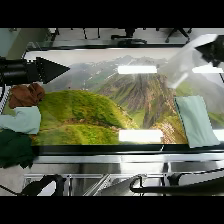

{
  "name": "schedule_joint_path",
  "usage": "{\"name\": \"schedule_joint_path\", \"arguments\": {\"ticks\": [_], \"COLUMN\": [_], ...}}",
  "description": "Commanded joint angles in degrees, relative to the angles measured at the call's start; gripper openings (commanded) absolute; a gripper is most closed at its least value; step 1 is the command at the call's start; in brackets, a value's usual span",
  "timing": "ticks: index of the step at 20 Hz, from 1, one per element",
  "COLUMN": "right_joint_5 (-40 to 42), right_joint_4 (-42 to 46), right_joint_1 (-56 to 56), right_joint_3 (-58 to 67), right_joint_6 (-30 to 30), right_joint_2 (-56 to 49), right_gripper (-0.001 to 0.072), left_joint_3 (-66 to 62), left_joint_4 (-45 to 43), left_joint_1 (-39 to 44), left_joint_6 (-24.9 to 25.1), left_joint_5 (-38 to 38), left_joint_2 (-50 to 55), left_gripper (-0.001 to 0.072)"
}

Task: Fold the shirts.

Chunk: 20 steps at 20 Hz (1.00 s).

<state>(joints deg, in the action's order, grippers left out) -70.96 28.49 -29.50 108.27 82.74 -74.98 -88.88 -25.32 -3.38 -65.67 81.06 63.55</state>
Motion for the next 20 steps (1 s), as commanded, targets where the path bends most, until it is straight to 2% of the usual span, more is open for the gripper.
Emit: {"name": "schedule_joint_path", "arguments": {"ticks": [1,5,10,14,16,20], "right_joint_5": [-1.97,-12.98,-22.32,-34.73,-34.67,-34.60], "right_joint_4": [12.87,31.89,37.46,41.97,44.72,53.62], "right_joint_1": [-7.69,-8.72,-9.18,-11.28,-11.87,-11.98], "right_joint_3": [0.22,0.20,0.22,-0.04,-2.01,-12.13], "right_joint_6": [9.27,18.01,22.08,25.92,27.28,26.14], "right_joint_2": [1.86,1.99,3.72,4.11,6.16,11.08], "right_gripper": [0.0021,0.0019,0.0020,0.0020,0.0021,0.0021], "left_joint_3": [0.00,0.00,0.00,0.02,0.02,0.04], "left_joint_4": [-0.04,-0.07,-0.07,-0.26,-0.26,-0.50], "left_joint_1": [0.00,0.02,0.00,0.50,0.48,0.48], "left_joint_6": [1.22,1.88,3.52,5.55,5.90,6.38], "left_joint_5": [0.00,0.00,0.00,-0.02,-0.15,0.04], "left_joint_2": [0.00,0.04,0.04,0.31,0.31,0.31], "left_gripper": [0.0014,0.0014,0.0014,0.0014,0.0013,0.0014]}}
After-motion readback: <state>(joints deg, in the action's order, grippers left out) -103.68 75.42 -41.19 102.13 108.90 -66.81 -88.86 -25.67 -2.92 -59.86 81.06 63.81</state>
